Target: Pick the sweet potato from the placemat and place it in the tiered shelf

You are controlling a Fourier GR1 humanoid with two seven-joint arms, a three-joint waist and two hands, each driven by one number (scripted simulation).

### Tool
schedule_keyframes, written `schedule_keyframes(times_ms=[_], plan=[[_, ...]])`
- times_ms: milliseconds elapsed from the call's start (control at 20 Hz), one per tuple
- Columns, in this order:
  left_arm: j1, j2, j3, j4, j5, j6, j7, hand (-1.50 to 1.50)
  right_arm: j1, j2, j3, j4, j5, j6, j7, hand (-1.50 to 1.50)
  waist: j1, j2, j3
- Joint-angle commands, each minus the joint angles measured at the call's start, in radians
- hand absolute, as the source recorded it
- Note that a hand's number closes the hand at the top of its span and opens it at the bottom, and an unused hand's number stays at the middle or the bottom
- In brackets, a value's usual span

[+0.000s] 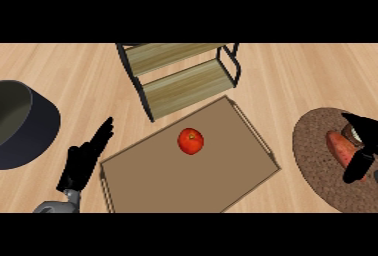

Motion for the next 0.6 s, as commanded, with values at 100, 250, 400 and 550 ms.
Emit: schedule_keyframes(times_ms=[100,250,400,550], plan=[[0.049,-0.020,-0.004,-0.032,-0.044,-0.006,0.010,0.00,-0.017,0.039,-0.019,0.093,0.104,-0.015,-0.075,-1.50,0.002,0.001,0.000],[0.064,-0.020,0.011,-0.069,-0.025,-0.030,0.001,0.00,-0.056,0.087,-0.012,0.200,0.149,-0.061,-0.105,-1.50,0.006,0.001,0.000],[0.073,-0.027,0.003,-0.130,-0.035,-0.023,0.062,0.00,-0.030,0.072,-0.040,0.246,0.163,-0.105,-0.182,-1.50,0.005,0.001,0.000],[0.052,-0.032,0.024,-0.009,-0.046,-0.026,-0.038,0.00,-0.060,0.059,-0.063,0.279,0.138,-0.072,-0.232,1.50,0.004,0.002,0.000]])
